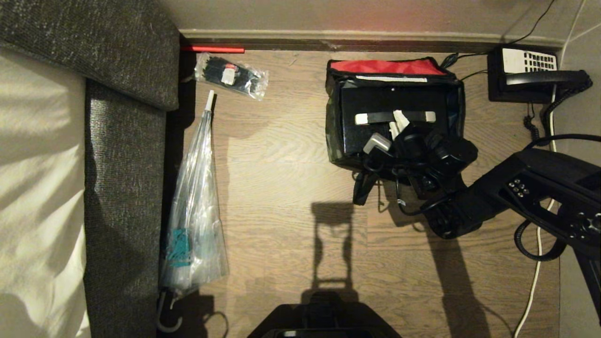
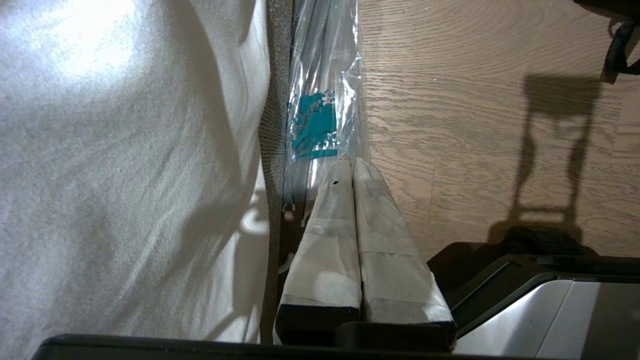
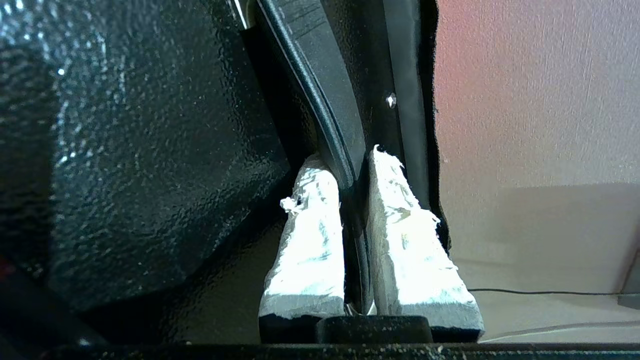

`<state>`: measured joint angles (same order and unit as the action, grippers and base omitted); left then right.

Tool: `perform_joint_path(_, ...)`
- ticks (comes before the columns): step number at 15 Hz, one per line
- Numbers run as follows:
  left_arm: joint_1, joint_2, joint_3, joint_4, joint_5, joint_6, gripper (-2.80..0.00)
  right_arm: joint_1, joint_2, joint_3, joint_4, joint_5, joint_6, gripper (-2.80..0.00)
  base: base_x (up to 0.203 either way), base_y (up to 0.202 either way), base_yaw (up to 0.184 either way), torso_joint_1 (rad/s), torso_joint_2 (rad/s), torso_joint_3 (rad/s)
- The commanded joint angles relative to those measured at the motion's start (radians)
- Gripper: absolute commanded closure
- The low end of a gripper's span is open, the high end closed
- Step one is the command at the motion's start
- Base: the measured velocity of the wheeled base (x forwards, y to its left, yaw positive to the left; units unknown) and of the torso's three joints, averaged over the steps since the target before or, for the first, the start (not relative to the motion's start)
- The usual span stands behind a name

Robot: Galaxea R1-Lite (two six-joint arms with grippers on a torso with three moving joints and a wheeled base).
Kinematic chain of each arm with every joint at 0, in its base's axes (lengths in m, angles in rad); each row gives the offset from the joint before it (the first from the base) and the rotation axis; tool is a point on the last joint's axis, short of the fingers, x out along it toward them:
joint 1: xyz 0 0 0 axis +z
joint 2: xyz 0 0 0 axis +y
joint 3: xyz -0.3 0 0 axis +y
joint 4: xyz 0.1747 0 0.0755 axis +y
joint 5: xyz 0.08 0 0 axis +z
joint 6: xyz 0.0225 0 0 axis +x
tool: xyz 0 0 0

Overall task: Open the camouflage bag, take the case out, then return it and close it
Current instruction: Grip the handle

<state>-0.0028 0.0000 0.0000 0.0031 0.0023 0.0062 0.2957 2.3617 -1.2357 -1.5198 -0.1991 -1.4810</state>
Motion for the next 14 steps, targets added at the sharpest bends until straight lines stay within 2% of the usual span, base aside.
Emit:
perform_joint_path(1,0.0,0.0,0.0,0.0,0.001,0.0,0.0,0.001,-0.019,0.004,-0.01,-0.002,-0.028,0.0,0.0,0.0,0.0,0.0,0.0,0.0)
perform_joint_path(8,0.0,0.0,0.001,0.0,0.0,0.001,0.0,0.019,-0.13,0.06,-0.01,0.024,-0.11,0.0,0.0,0.0,0.0,0.0,0.0,0.0)
perform_joint_path(14,0.0,0.0,0.001,0.0,0.001,0.0,0.0,0.055,-0.19,0.083,-0.01,0.023,-0.114,0.0,0.0,0.0,0.0,0.0,0.0,0.0)
